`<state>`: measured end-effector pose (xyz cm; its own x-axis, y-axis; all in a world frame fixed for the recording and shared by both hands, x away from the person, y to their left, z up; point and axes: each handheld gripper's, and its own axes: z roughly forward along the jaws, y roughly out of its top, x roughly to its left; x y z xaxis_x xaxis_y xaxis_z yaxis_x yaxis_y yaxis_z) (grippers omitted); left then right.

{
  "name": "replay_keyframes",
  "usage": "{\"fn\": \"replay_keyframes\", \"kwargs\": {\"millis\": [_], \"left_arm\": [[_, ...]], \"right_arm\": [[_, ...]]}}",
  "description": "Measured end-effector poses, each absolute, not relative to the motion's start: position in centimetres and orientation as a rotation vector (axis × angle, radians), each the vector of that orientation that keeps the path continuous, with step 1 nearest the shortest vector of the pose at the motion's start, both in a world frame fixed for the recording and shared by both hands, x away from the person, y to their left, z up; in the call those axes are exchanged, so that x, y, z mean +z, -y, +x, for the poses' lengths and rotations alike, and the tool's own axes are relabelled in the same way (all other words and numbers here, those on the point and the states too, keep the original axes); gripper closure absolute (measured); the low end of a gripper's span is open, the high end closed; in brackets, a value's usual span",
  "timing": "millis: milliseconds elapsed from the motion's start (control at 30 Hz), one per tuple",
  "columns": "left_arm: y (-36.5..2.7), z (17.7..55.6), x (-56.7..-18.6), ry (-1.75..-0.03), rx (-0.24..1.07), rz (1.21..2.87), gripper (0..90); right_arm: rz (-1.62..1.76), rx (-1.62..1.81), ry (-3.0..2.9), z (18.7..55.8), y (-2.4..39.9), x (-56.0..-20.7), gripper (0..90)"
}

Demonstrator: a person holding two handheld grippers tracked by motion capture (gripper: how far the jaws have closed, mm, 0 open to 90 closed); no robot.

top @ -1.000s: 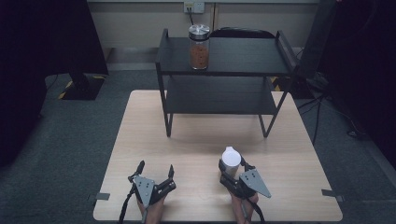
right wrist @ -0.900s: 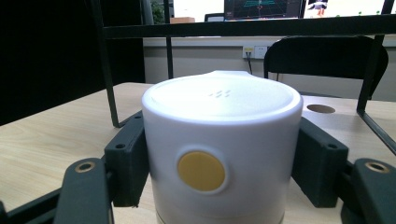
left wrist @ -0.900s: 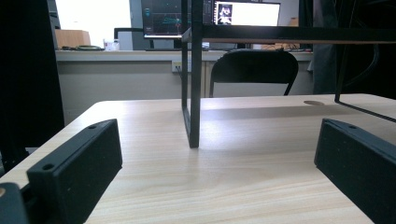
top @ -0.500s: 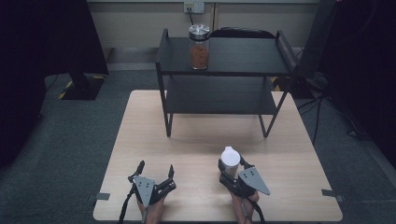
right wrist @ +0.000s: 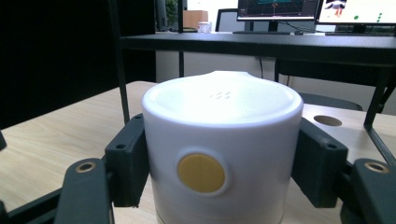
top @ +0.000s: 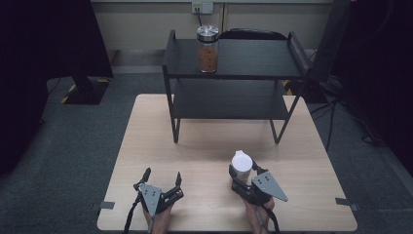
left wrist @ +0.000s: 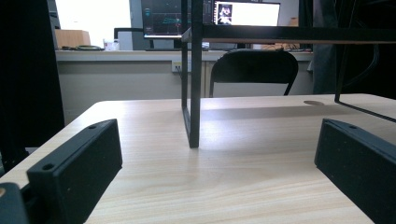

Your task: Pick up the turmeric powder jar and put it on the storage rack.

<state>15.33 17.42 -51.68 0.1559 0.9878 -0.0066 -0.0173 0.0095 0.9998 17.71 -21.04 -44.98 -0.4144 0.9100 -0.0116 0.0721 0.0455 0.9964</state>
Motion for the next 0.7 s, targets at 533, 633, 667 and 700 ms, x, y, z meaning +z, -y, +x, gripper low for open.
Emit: {"fn": "replay_keyframes", "kwargs": {"millis": [533, 633, 667, 700], "left_arm": [[-17.4, 15.3, -51.7, -1.086, 1.097, 1.259, 0.3], [-17.4, 15.3, -51.7, -1.086, 1.098, 1.260, 0.3], [-17.4, 15.3, -51.7, -1.086, 1.098, 1.260, 0.3], [-17.4, 15.3, -51.7, -1.088, 1.099, 1.259, 0.3]], "right_arm": [[0.993, 1.574, -1.681, 18.9, 24.1, -41.5, 29.8], [0.965, 1.596, -1.701, 19.2, 24.7, -40.9, 29.9], [0.952, 1.595, -1.704, 19.3, 24.8, -40.7, 29.9], [0.939, 1.594, -1.709, 19.4, 24.9, -40.5, 29.9]]}}
